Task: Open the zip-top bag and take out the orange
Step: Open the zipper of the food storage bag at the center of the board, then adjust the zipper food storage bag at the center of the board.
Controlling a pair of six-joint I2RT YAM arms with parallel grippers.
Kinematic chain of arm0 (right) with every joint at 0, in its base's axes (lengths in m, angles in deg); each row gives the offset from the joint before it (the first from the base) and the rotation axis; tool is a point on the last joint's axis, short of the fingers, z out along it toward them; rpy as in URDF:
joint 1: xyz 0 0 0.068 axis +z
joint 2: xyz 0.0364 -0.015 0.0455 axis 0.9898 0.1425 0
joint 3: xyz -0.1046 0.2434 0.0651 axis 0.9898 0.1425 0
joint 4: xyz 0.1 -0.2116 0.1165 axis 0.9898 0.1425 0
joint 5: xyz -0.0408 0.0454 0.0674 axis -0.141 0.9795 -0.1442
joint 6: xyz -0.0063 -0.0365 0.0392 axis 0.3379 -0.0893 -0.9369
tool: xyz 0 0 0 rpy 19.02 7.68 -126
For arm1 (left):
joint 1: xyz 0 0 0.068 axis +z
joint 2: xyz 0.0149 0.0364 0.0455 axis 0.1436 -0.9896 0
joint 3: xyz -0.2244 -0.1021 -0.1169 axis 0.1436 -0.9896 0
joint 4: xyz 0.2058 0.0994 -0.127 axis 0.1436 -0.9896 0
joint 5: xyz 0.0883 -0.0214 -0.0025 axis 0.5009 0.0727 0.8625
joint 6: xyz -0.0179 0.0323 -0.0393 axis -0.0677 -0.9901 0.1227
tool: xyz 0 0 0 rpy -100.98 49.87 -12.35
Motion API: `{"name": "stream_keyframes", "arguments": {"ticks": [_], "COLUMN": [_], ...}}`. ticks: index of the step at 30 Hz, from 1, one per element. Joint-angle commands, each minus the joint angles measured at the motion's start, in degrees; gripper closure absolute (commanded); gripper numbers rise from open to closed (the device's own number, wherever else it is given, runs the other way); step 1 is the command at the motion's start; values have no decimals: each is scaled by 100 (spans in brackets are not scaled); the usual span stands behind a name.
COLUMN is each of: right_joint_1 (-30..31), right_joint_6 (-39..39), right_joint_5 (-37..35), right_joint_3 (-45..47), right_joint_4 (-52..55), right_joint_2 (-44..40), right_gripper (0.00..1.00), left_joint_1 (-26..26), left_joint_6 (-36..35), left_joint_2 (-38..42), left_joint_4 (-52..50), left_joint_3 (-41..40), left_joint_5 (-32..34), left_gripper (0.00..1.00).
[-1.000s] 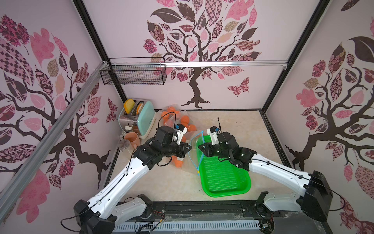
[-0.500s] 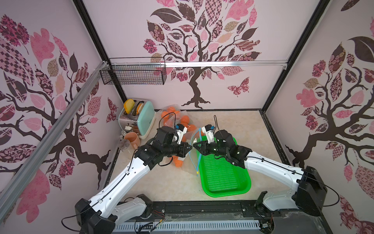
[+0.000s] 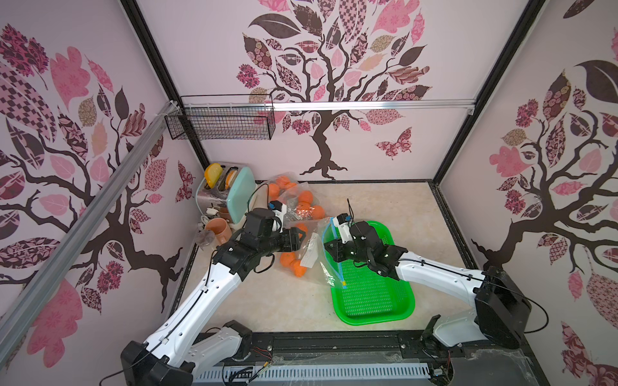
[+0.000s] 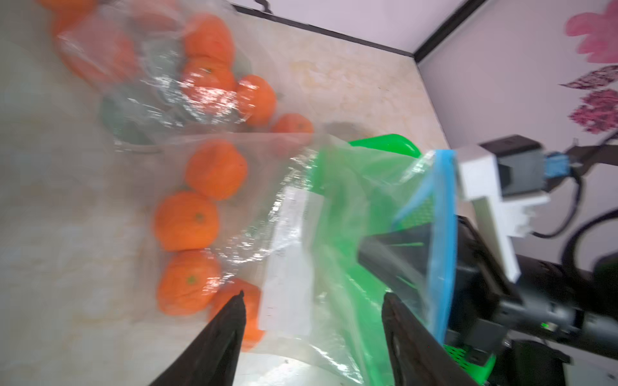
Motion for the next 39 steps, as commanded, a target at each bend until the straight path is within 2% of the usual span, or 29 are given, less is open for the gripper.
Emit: {"name": "stream_keyframes", "arguments": {"ticks": [1, 4, 10, 12, 16, 23, 29, 34, 39], "right_joint_1": [-16, -25, -69, -69, -69, -69, -69, -69, -69], "right_joint_6": [267, 309, 336, 314, 307, 332, 339, 367, 367], "right_joint_5": [24, 79, 219, 275, 362, 371, 455, 412, 454], "right_joint_3": [156, 146, 213, 233, 255, 285, 225, 217, 203], "right_joint_4": [-394, -422, -432, -456, -457, -506, -456, -421, -412], "right_joint_2": [-129, -156, -276, -284, -278, -266, -210, -199, -169], "right_gripper": [83, 82, 81, 81, 81, 80, 79, 79, 79], "left_joint_1": [486, 929, 1319, 1365, 1368, 1356, 1360, 1352, 1345], "left_joint_6": [29, 239, 26, 106, 197, 101, 286, 492, 641], "left_joint_2": [83, -139, -824, -1192, -1843, -2249, -2557, -2419, -2081], "left_joint_4": [757, 1315, 2738, 3416, 4092, 4200, 4075, 4125, 4108], "left_joint_3": [-665, -1032, -1780, -1976, -2116, -2359, -2482, -2684, -2773], "left_joint_5": [648, 712, 766, 349, -432, -740, -984, -1018, -871], "left_gripper": [27, 24, 22, 22, 23, 30, 48, 63, 99]}}
